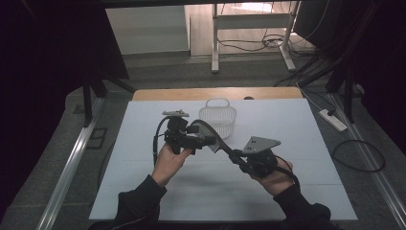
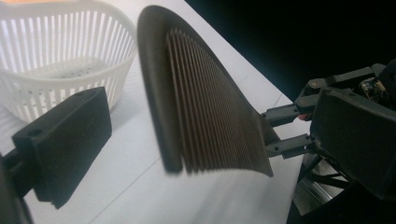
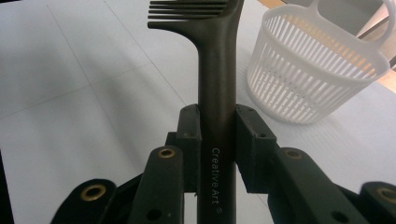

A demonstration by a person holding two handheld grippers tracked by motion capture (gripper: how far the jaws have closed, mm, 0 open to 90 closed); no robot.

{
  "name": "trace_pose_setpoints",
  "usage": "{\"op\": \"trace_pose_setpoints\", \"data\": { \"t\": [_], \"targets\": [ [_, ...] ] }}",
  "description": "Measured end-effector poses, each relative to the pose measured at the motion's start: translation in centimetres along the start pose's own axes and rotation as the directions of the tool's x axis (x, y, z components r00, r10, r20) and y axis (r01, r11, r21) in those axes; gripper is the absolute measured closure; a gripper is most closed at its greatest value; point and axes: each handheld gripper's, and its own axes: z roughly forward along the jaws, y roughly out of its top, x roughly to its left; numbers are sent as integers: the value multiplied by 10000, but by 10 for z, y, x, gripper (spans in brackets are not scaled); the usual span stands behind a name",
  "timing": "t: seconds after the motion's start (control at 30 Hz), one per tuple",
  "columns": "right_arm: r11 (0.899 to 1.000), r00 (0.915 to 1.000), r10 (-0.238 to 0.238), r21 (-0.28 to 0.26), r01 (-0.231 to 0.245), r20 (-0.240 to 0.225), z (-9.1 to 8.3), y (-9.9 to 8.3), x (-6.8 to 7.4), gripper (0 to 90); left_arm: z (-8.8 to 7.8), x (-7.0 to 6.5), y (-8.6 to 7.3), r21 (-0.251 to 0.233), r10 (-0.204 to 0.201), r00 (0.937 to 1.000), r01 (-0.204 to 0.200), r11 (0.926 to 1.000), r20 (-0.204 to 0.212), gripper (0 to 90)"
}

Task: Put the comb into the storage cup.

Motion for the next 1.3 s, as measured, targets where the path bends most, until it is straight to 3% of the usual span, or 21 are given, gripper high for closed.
{"op": "trace_pose_setpoints", "data": {
  "t": [0.33,0.57,0.63,0.67,0.83,0.9,1.03,1.23,1.3],
  "targets": [
    [9999,9998,-168,-23,168,81,0,1,2,729,0,0,0,98,-95,9999,95,9999,91,24],
    [9996,9996,-261,-70,262,127,0,1,2,728,-1,1,-1,111,-391,9973,385,9992,624,384],
    [9997,9996,-247,-62,248,170,0,0,2,729,-3,3,-1,52,-553,9939,551,9985,951,541],
    [9997,9996,-247,-62,248,170,0,0,2,729,-4,4,-1,16,-619,9923,621,9981,1071,541],
    [9997,9995,-246,-73,248,209,0,0,2,728,-5,6,-1,57,-795,9859,795,9968,1474,716],
    [9996,9995,-248,-94,250,213,0,0,2,728,-4,6,-2,91,-806,9851,801,9967,1521,739],
    [9995,9991,-318,-74,321,271,0,0,2,727,-4,9,-3,121,-1049,9776,1044,9945,1826,783],
    [9983,9971,-578,134,572,503,5,-2,5,725,-2,11,-5,248,-1546,9581,1532,9879,2409,857],
    [9978,9967,-626,231,614,518,6,-2,5,725,-2,10,-5,253,-1440,9622,1421,9895,2310,860]
  ]
}}
